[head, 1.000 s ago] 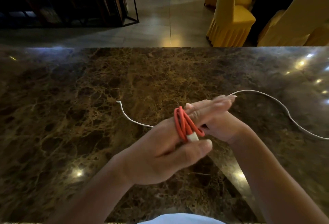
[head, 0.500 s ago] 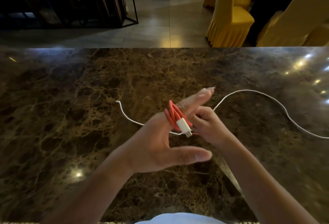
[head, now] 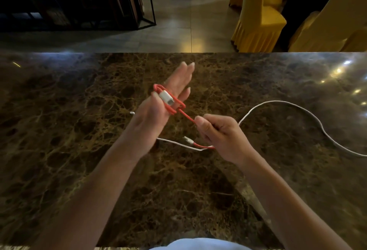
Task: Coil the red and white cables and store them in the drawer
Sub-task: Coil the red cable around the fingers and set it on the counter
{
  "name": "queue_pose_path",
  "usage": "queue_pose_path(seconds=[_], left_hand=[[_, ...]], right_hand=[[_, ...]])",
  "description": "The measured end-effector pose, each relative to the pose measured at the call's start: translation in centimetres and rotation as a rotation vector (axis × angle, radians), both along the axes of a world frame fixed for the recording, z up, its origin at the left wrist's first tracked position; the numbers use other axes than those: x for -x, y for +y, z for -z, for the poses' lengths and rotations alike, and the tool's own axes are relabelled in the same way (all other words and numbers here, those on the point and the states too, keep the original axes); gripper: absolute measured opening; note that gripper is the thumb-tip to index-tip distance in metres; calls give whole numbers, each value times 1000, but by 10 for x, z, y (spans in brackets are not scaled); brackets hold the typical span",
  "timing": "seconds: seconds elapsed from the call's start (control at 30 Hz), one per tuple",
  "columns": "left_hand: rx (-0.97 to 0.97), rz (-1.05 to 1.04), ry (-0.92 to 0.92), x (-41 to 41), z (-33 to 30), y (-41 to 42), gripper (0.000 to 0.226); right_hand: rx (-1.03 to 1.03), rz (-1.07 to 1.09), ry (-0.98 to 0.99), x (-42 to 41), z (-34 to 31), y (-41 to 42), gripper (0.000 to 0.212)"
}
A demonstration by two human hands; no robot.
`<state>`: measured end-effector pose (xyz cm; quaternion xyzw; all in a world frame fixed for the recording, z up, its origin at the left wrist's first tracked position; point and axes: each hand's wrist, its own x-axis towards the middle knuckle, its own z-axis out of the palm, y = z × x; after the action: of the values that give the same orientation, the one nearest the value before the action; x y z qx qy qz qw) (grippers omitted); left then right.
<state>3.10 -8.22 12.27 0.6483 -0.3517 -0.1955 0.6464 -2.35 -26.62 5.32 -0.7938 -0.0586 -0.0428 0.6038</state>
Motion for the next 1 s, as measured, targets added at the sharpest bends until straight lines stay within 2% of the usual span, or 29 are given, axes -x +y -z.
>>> queue_pose_path(seconds=[0.1,0.23,0.3,0.37,0.5,0.53,0.6,0.63,0.67,0.77,0.87,1.0], left_hand=[[-107,-7,-171,0,15,-3,106],[-169,-5,-247,0,27,-3,109],[-277,-18,-338,-6,32,-1,116],[-392,-10,-395,-10,42,1,119],[-434,50,-365,2,50,-2,115],[-438,61,-362,7,47,-5,106],[-422,73,-366,16,38,-10,72],[-434,84,-379,21,33,-13,71],[-464,108,-381,26,31,-15,81],[-493,218,-366,36,34,-19,98],[-453,278,-284,43,31,-18,97],[-382,329,-131,47,29,-15,92]], right_hand=[[190,-39,5,17,-26,5,41],[690,-140,93,37,-65,-3,24],[819,-192,84,46,-82,-6,19],[803,-218,44,50,-101,-8,21],[703,-246,-55,39,-129,-17,19],[669,-256,-70,35,-133,-19,18],[604,-253,-80,24,-139,-23,16],[550,-236,-74,18,-141,-26,13],[482,-211,-61,11,-142,-28,14],[364,-164,-37,-11,-139,-34,27],[370,-159,-14,-25,-127,-36,46],[197,-142,34,-33,-111,-34,53]])
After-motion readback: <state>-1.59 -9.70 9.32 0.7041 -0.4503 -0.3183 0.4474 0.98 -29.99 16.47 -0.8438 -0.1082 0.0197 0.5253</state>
